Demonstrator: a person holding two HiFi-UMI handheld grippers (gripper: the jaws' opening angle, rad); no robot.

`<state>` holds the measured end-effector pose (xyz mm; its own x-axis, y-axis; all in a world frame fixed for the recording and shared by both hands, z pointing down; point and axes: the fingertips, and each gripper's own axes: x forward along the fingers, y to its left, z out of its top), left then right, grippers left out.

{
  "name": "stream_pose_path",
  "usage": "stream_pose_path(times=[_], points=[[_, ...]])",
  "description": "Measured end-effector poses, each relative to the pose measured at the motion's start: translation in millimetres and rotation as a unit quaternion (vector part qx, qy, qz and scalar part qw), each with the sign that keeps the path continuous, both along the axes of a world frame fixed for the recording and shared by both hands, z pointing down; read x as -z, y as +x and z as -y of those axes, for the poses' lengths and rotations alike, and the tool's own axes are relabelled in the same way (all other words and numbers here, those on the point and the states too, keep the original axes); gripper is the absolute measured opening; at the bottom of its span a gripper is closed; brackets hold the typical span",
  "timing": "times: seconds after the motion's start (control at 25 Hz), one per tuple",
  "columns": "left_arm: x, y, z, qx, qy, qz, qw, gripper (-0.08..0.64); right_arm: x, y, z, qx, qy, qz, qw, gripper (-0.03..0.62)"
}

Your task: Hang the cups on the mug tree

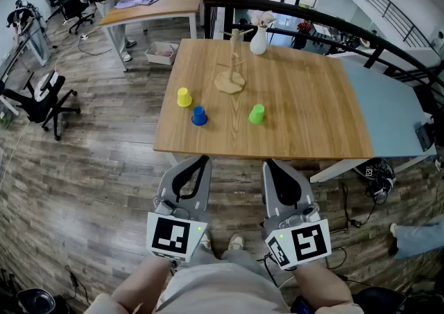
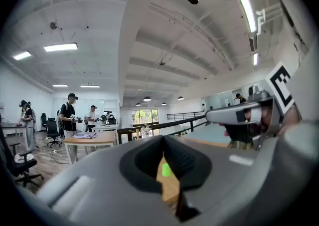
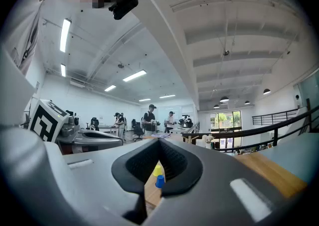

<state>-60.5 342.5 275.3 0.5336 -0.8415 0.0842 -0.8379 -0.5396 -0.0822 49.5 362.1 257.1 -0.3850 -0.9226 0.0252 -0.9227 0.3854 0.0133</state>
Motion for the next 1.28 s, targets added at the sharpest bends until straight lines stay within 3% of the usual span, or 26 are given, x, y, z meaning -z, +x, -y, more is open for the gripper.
stream_pose_path(times=[0.68,1.28], points=[[-8,29,0,0.003,-0.008,0.008,0.9999,0.002,-9,25,1,0.014,-0.010,0.015,1.000,0.001],[-17,75,-7,0.043,0.003,0.009,0.9990,0.002,-20,72,4,0.056,-0.006,0.022,0.998,0.029]])
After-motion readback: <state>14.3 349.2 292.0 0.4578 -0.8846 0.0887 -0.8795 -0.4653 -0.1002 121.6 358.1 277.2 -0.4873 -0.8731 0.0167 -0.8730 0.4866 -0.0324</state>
